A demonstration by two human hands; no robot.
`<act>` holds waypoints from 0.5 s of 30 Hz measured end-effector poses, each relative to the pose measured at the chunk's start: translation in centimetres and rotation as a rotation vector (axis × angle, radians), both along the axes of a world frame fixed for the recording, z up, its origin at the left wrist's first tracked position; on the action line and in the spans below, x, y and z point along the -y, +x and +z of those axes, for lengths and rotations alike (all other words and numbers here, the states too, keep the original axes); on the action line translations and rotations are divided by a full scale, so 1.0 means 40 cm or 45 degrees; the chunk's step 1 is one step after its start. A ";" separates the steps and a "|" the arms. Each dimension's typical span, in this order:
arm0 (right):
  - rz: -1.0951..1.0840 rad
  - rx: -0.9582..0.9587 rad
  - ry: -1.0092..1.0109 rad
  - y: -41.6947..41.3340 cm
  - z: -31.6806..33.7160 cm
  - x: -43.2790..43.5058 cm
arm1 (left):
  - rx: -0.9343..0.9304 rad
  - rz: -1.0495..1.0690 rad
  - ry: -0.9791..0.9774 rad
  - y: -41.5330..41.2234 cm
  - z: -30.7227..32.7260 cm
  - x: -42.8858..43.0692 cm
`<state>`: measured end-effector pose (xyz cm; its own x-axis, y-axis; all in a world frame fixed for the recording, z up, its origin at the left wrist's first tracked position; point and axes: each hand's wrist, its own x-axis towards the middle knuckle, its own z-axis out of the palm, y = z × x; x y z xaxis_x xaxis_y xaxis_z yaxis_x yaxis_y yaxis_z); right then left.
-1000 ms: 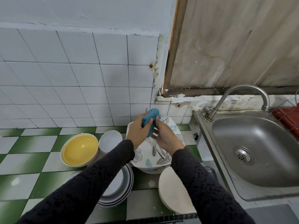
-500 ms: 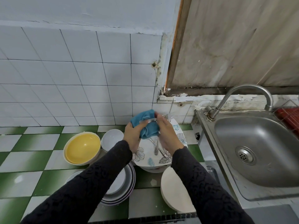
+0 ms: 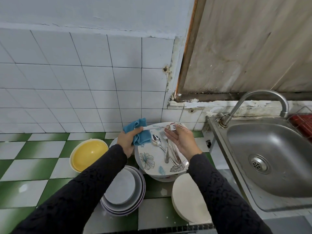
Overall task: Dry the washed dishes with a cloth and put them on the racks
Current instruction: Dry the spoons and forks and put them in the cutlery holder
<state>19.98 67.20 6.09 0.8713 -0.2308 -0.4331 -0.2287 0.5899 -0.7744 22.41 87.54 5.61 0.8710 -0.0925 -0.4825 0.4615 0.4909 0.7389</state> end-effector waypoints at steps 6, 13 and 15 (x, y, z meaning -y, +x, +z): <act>-0.102 -0.030 -0.209 0.003 0.021 0.001 | 0.124 0.506 0.536 -0.002 0.000 0.064; -0.075 -0.019 -0.663 0.011 0.010 -0.041 | 0.886 -0.327 1.080 -0.075 -0.018 0.199; -0.080 -0.004 -0.684 0.012 0.006 -0.030 | 0.963 -0.483 1.152 -0.073 -0.028 0.221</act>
<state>20.46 68.39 6.34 0.8476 -0.4721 -0.2424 -0.2084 0.1239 -0.9702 19.49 78.71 4.51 0.9493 -0.2949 0.1084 -0.2272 -0.4060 0.8852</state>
